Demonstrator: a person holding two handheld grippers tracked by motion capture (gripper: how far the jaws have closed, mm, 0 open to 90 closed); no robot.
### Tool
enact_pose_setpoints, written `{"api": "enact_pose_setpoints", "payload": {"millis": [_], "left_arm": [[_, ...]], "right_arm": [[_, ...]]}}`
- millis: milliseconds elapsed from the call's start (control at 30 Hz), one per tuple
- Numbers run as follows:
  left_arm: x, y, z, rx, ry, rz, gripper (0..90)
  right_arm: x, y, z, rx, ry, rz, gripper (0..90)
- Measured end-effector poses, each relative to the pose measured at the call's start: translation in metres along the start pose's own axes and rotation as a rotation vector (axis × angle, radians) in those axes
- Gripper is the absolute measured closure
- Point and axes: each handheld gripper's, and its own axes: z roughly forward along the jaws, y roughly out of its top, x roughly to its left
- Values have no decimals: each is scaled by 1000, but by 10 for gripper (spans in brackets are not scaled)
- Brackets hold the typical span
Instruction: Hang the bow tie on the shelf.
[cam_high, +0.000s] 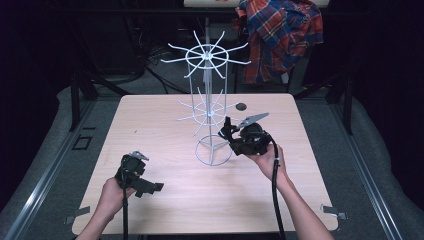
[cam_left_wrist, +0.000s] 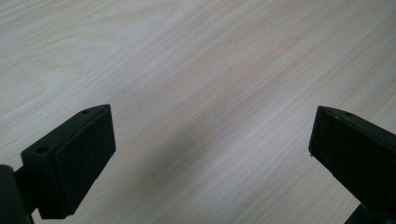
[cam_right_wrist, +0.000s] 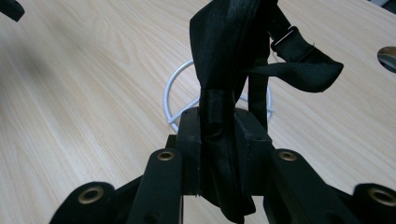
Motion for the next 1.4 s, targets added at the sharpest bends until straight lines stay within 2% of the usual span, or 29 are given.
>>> {"api": "enact_pose_setpoints", "payload": {"millis": [333,467,600,800,1167,1400], "left_arm": [[0,0,0,2,1,3,7],[0,0,0,6,-1,8,7],[0,0,0,5,-2,6,7],[0,0,0,4,-1,6,7],[1,0,0,3,0,6,7],[1,0,-1,3,-4,3,7]], "right_arm": [[0,-2,5,16,-12,0,722],[1,-2,7,21,-19,7,688],[1,-3,10,26,-28,1,732],[0,-4,10,22,-24,0,741],[1,-6,8,43,-17,6,664],[4,-7,1,39,-32,7,613]]}}
